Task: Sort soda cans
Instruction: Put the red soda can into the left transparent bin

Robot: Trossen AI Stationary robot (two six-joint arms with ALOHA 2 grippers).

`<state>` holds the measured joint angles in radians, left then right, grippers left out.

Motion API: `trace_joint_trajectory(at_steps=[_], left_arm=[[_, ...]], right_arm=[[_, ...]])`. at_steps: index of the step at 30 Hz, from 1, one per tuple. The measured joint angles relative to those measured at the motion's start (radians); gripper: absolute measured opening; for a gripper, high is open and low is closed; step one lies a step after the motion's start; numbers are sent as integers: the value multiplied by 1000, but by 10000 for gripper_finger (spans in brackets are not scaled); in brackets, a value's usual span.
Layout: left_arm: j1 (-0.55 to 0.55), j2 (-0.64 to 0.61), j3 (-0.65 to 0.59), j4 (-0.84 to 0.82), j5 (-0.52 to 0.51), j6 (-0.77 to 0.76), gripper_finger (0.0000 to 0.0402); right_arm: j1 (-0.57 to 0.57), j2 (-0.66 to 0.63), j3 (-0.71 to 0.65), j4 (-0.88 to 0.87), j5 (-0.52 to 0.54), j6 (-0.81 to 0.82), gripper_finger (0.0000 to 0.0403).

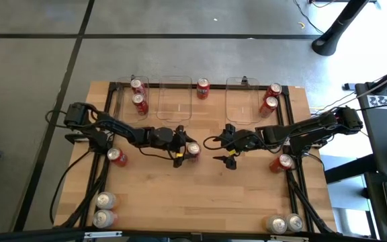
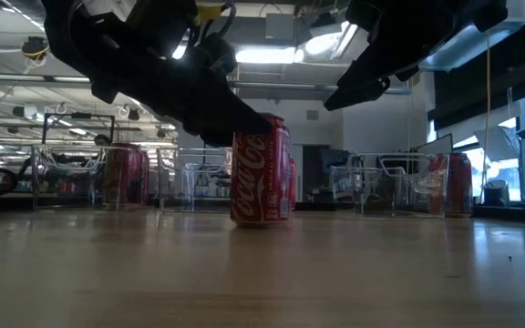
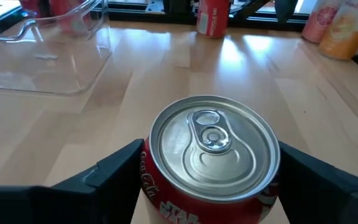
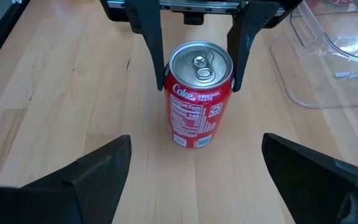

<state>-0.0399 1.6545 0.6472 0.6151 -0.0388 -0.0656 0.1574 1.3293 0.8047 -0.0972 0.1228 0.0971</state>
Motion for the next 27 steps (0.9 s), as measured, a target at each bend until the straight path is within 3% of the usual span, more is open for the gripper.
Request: trace_joint_trajectory(at_steps=[5, 13, 17, 23, 27], left_arm=[[0, -73, 0, -60, -22, -9, 294], [0, -408, 0, -317, -269, 28, 294], [11, -587, 2, -440, -500, 93, 294], [90, -758, 2, -593, -952, 207, 294], [178, -802, 2, -677, -1120, 216, 294]], right_arm=[[0, 0, 0, -1, 0, 0, 360], [0, 0, 0, -2, 0, 0, 360], [0, 0, 0, 1, 0, 0, 360], [0, 0, 0, 5, 0, 0, 360], [0, 0, 0, 7, 0, -1, 360]])
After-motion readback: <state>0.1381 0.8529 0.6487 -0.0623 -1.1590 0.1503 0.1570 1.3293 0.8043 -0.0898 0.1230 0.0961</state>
